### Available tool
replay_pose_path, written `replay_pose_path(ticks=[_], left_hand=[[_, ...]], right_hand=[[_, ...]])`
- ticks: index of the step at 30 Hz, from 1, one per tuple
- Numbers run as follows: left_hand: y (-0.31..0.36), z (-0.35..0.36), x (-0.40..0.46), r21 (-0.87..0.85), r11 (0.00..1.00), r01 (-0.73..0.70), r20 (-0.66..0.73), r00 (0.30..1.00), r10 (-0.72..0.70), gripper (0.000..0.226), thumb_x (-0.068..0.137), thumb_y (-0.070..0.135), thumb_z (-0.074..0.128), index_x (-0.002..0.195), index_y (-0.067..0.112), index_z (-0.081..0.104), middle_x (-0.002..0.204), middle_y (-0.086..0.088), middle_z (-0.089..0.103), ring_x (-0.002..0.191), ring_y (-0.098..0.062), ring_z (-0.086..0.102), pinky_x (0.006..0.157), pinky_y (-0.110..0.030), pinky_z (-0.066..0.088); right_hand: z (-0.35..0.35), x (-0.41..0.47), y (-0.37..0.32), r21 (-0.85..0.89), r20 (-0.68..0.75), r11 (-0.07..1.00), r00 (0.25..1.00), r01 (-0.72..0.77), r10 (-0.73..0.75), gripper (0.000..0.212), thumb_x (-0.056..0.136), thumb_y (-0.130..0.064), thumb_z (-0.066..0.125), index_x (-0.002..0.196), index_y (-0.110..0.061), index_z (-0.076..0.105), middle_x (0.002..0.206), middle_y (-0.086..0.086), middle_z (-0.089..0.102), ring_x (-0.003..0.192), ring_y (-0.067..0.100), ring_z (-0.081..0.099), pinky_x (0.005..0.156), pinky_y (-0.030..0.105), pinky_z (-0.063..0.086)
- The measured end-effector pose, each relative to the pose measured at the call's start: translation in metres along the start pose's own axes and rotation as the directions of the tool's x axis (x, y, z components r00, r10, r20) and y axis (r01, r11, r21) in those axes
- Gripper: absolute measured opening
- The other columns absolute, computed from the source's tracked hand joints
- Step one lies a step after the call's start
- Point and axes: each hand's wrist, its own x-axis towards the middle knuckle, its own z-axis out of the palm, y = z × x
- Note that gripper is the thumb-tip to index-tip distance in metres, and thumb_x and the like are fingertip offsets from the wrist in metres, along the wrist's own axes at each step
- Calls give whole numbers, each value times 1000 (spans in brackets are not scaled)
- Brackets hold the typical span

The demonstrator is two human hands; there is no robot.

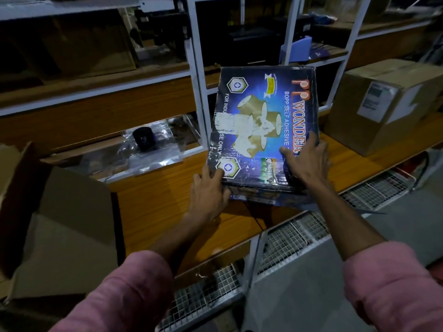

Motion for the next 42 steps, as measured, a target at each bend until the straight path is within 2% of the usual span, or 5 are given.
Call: replay_pose_path(ticks=[6, 19, 24, 27, 42], left_hand=[[15, -19, 39, -194, 977, 92, 31, 996, -87, 36, 90, 47, 58, 105, 14, 58, 136, -13, 38, 125, -37, 37, 102, -49, 40], [28, -2, -33, -264, 847, 462, 176, 886, -428, 97, 90, 57, 59, 159, 29, -2, 152, -27, 14, 135, -50, 29, 108, -52, 33], [22, 4, -61, -370, 694, 618, 365, 783, -503, 104, 88, 54, 61, 157, 18, -8, 149, -28, 28, 129, -48, 44, 107, -46, 39], [10, -1, -78, -205, 823, 530, 471, 791, -392, 103, 81, 59, 52, 152, 17, -9, 140, -23, 52, 125, -44, 51, 105, -52, 42], [-97, -94, -75, 131, 973, 188, -64, 981, -181, 74, 93, 43, 56, 154, 17, 22, 161, -17, 17, 151, -40, 7, 120, -55, 14]], right_hand=[[-2, -3, 4, 82, 10, 996, 999, 34, -35, 92, 84, -57, 70, 152, -15, 24, 148, 22, 33, 128, 43, 42, 102, 50, 41], [-16, -16, -35, 158, -38, 920, 933, 359, -357, 100, 69, -35, 87, 152, -22, 32, 146, 13, 39, 130, 35, 43, 102, 47, 43], [-13, -27, -96, 74, -21, 838, 841, 540, -540, 99, 72, -32, 85, 154, -22, 30, 146, 13, 41, 130, 38, 42, 104, 50, 38], [-6, -40, -118, 3, -18, 826, 826, 564, -564, 91, 79, -33, 81, 153, -21, 30, 145, 13, 42, 129, 38, 42, 104, 52, 36], [54, -120, -119, -211, 301, 713, 739, 668, -603, 64, 83, -13, 75, 140, -23, 47, 140, 11, 43, 128, 36, 38, 106, 48, 33]])
